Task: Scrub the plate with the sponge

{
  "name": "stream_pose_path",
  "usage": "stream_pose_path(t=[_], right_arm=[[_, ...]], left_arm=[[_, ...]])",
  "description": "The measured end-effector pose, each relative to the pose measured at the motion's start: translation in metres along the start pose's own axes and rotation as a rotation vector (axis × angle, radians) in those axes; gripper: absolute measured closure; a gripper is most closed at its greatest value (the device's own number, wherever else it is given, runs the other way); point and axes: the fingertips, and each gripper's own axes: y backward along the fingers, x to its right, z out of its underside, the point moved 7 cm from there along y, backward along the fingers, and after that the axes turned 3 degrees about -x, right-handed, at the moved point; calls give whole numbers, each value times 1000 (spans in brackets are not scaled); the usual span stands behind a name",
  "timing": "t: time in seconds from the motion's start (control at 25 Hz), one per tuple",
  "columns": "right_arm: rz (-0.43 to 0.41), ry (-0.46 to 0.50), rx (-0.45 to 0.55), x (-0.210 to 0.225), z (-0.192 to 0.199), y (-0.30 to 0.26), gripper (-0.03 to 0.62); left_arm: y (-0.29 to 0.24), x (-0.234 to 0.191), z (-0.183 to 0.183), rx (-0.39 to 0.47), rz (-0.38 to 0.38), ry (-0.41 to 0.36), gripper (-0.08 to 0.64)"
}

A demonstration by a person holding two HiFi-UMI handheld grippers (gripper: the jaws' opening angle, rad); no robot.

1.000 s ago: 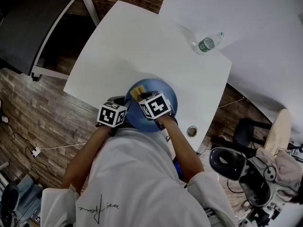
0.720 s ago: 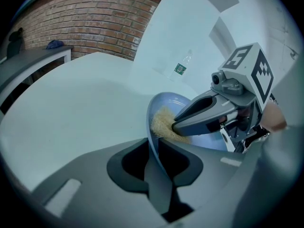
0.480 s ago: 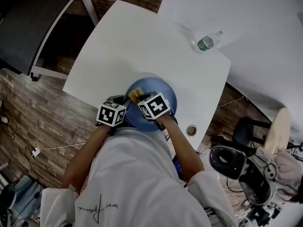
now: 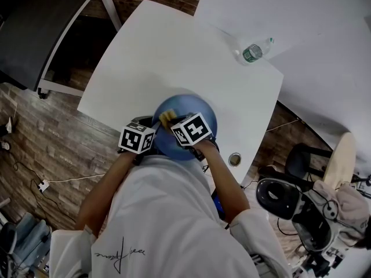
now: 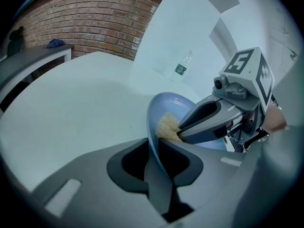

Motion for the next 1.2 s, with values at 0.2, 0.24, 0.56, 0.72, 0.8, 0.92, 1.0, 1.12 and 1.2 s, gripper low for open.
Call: stream_pose_path(t=[0.2, 0.24, 0.56, 0.72, 0.8, 0.92, 1.0, 1.12, 1.2], right_arm=[[-40, -1, -17, -1, 2, -1, 563], [-44, 0, -20, -1, 2, -1, 563], [-98, -8, -51, -4, 9, -1, 563], [-109, -9, -54, -5, 11, -1, 563], [-113, -6, -59, -6, 12, -1, 563], [-122, 10, -75, -9, 15, -4, 563], [-132, 17, -83, -9, 17, -5, 563], [-149, 25, -96, -8, 19, -5, 563], [-153, 45, -110, -9, 20, -4, 563]], left_arm=[[0, -1, 0, -2, 2, 6, 480], [0, -1, -1, -2, 3, 7, 480], [0, -2, -1, -2, 7, 12, 480], [1, 0, -1, -7, -7, -10, 478], [1, 0, 0, -6, -5, -9, 479], [1, -2, 2, -4, -4, -1, 480], [-1, -2, 2, -5, -6, 0, 480], [-4, -2, 0, -9, -11, -2, 480], [-4, -1, -1, -9, -12, -3, 480]])
